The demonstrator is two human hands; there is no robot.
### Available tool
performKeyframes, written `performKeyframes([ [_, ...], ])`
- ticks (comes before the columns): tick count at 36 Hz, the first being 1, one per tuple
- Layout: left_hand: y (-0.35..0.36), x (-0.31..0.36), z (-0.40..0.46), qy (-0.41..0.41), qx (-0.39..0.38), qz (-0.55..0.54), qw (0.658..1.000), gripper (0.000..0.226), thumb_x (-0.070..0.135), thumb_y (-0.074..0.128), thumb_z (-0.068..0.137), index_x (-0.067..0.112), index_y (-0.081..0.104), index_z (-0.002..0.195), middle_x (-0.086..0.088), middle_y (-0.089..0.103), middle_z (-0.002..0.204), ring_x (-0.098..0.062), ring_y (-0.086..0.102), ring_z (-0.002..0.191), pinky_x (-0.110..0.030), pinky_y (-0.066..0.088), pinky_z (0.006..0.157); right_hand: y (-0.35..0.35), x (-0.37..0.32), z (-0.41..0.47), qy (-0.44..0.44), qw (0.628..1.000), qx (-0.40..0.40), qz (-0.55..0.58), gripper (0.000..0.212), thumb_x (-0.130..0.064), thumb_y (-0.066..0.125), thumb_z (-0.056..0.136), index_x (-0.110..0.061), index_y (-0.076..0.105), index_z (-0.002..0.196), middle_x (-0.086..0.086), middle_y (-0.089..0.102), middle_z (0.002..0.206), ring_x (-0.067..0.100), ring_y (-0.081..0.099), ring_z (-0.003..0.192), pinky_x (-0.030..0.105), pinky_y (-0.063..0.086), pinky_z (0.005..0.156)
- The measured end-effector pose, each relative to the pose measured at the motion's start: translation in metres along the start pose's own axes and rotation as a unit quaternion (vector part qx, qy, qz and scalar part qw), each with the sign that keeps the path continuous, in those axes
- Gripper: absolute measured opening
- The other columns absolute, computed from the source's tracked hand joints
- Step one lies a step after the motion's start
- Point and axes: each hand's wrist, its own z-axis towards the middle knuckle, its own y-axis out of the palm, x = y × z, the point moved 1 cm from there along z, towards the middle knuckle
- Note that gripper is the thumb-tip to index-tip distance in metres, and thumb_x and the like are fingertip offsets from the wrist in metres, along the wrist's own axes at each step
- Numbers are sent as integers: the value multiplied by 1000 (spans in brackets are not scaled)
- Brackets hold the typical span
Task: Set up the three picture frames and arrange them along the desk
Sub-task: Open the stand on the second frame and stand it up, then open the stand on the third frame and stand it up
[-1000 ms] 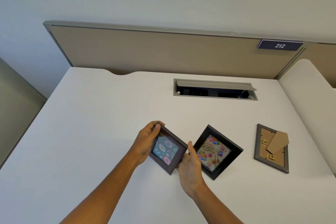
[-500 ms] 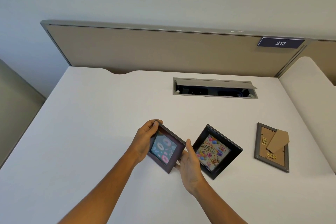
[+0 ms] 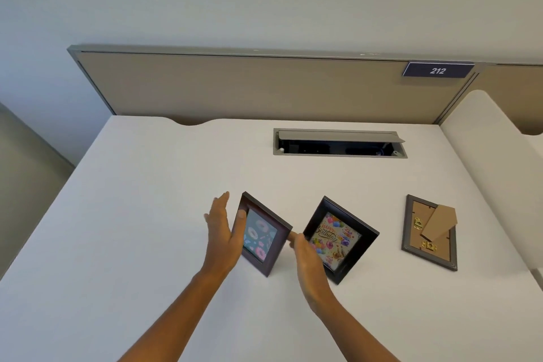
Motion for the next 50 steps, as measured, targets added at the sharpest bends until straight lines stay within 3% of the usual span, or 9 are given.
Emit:
performKeyframes([
  [2,-1,0,-4,47,14,60,997,74,63,30,102,28,14,165,21,8,171,7,-14,156,-54,-5,130,-6,2,-3,-79,989,28,-118,34,-50,38,115,-47,53,146,-28,58,148,-3,49,145,16,40,119],
  [8,2,21,-17,129,44,148,980,87,72,25,100,17,9,167,1,-2,176,-20,-14,162,-52,-14,126,-30,-4,-9,-259,896,51,-356,61,-50,43,111,-28,36,168,-13,28,178,6,16,166,32,19,132],
  [13,16,51,-27,163,40,167,972,90,72,28,99,15,10,167,-2,-5,176,-24,-15,162,-58,-14,125,-47,-18,-16,-335,843,78,-415,67,-47,50,111,-24,30,171,-6,16,183,14,3,170,41,13,134],
  [20,54,95,-43,227,32,188,955,88,60,46,100,18,9,167,-1,-5,176,-29,-11,162,-58,-10,127,-87,-27,-20,-385,800,80,-453,69,-55,36,113,-23,22,173,-2,11,184,21,4,170,52,9,137],
  [28,113,145,-60,268,-22,170,948,87,67,36,100,14,14,166,-4,-7,176,-29,-13,162,-66,-7,126,-149,-38,-25,-379,813,114,-427,72,-57,36,112,-20,26,172,2,13,183,24,3,171,61,9,136],
  [35,183,180,-71,310,-79,140,937,88,56,52,100,15,12,167,-1,-6,176,-28,-11,162,-61,-8,126,-218,-29,-19,-355,807,172,-438,68,-50,36,112,-15,32,170,9,19,182,30,9,170,67,16,133],
  [41,248,192,-89,337,-137,132,922,83,55,46,104,20,6,167,0,-6,176,-25,-8,162,-54,-2,129,-270,-6,-11,-293,839,201,-413,71,-45,51,108,-14,34,170,7,21,181,29,13,169,55,9,136],
  [45,285,184,-99,310,-195,112,924,84,54,47,105,22,1,167,6,-10,176,-18,-10,162,-45,-4,130,-301,11,-7,-239,867,199,-390,70,-42,52,108,-10,35,168,13,28,179,34,23,167,55,18,135],
  [50,317,162,-104,178,-283,134,933,89,67,40,101,31,-9,165,12,-19,173,-11,-14,160,-45,8,131,-326,35,2,-131,901,209,-356,61,-35,51,114,-13,35,168,11,29,179,33,26,165,57,26,133],
])
